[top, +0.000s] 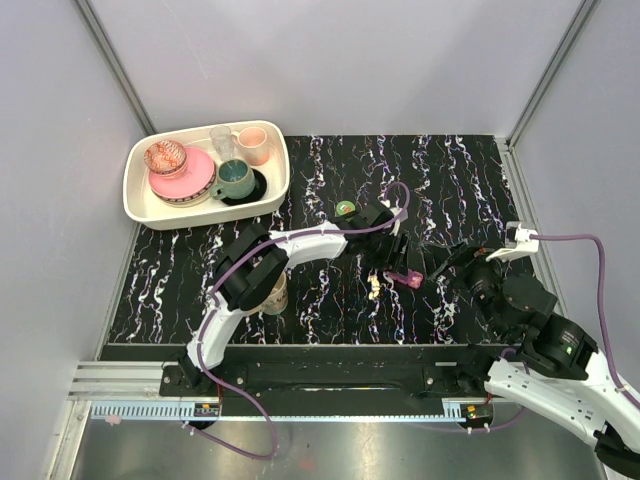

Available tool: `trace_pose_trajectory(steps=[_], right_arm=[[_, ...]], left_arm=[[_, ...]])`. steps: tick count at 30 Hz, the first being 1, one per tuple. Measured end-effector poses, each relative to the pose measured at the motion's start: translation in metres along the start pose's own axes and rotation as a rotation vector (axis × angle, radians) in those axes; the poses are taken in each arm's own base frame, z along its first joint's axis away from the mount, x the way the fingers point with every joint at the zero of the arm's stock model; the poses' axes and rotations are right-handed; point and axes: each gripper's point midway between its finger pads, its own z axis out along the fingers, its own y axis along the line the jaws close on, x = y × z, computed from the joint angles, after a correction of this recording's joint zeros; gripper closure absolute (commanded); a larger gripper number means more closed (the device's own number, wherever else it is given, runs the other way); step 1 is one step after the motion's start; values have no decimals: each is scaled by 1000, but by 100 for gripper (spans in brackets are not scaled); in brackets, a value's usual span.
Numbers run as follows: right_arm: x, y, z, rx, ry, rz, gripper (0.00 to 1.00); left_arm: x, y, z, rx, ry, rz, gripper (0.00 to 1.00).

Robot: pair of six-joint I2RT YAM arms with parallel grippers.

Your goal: Sort the pills into containers

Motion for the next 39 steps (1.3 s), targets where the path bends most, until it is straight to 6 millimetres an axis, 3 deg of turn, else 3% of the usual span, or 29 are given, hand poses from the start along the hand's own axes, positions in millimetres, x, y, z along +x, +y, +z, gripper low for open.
trace_pose_trajectory(steps=[6, 11, 14, 16, 19, 23, 26, 29, 31, 37, 39], right_arm=[[-4, -2, -3, -2, -11, -19, 5], [-24, -2, -8, 7, -49, -51, 4], [-43, 0, -15, 10, -84, -53, 4], [-53, 2, -18, 4, -101, -50, 4], [-62, 5, -21, -3, -112, -52, 4], [-61, 11, -17, -5, -92, -69, 4], [-50, 16, -8, -6, -47, -99, 4], [-35, 22, 3, -6, 3, -132, 4], [-29, 24, 7, -3, 23, -146, 4], [-18, 17, 11, 12, 28, -162, 4], [-10, 12, 13, 23, 39, -173, 4]], left_arm=[[-7, -1, -3, -8, -20, 18, 4], [-10, -5, -12, -17, -28, 20, 1], [-21, -17, -31, -5, -59, 31, 1], [-35, -34, -53, 21, -104, 52, 1], [-63, -70, -105, 75, -209, 107, 1], [-93, -115, -200, 121, -400, 201, 1], [-97, -125, -267, 82, -532, 226, 1], [-83, -109, -317, -10, -631, 198, 1], [-61, -85, -336, -91, -657, 162, 1], [17, -10, -352, -275, -652, 33, 1], [35, 4, -359, -294, -670, -3, 1]])
